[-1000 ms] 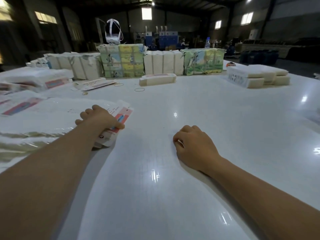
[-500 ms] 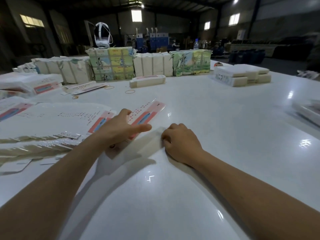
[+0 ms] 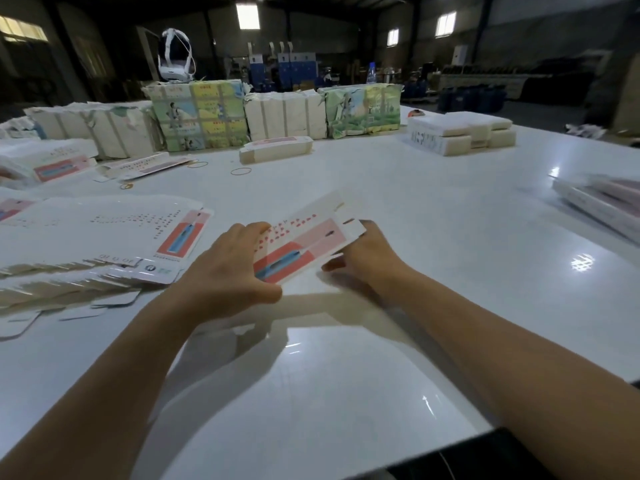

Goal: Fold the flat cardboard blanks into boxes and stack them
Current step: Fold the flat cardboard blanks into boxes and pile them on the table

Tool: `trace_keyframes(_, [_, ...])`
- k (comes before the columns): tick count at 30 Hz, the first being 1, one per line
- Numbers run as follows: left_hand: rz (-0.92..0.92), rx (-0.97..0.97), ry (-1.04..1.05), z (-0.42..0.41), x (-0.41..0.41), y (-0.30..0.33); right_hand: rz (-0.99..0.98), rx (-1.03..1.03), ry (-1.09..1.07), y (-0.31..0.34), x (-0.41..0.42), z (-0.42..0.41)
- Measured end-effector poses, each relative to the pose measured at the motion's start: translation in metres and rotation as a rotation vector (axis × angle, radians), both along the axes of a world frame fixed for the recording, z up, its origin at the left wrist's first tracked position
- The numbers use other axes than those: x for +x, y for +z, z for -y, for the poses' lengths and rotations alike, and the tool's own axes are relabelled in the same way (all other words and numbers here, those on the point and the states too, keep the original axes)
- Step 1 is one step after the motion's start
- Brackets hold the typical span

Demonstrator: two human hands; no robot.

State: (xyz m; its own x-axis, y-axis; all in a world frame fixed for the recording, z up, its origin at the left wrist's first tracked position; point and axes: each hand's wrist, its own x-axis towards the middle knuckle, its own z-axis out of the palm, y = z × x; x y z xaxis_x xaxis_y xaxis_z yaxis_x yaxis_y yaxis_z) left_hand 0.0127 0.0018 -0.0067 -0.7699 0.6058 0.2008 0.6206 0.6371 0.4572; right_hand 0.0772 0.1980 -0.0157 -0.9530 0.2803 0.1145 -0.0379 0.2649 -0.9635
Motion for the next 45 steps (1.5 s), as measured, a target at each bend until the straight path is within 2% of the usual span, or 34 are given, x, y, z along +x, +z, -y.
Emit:
trace_keyframes(2, [-0.100,-0.024,0.034,0.001,0.000,0.001,0.012,-0.597,0.098,0.010,0.001,-0.007])
trace_keyframes(3, [-0.143,-0.037,0.046,0.001,0.001,0.002,0.021,-0.770,0.179,0.014,0.003,-0.012])
trace_keyframes(4, [-0.172,-0.041,0.056,0.000,0.001,0.003,0.014,-0.849,0.264,0.016,0.004,-0.015])
trace_keyframes(7, [-0.240,-0.047,0.087,0.002,0.003,0.006,-0.056,-0.729,0.398,0.014,0.004,-0.016])
trace_keyframes(13, [-0.494,-0.034,0.067,-0.009,0.011,-0.003,-0.166,-0.416,0.338,0.004,0.002,-0.013])
trace_keyframes(18, [-0.647,0.006,0.021,-0.015,0.021,0.002,-0.165,-0.346,0.355,0.005,0.003,-0.010])
trace_keyframes(26, [-0.647,0.036,-0.033,-0.014,0.031,0.013,-0.146,-0.336,0.352,0.013,0.007,-0.014])
trace_keyframes(33, [-0.633,-0.001,-0.069,-0.012,0.031,0.009,-0.014,-0.361,0.440,0.016,0.010,-0.018])
trace_keyframes(45, [-0.689,0.000,-0.052,-0.016,0.036,0.015,-0.088,-0.127,0.212,0.021,0.009,-0.018])
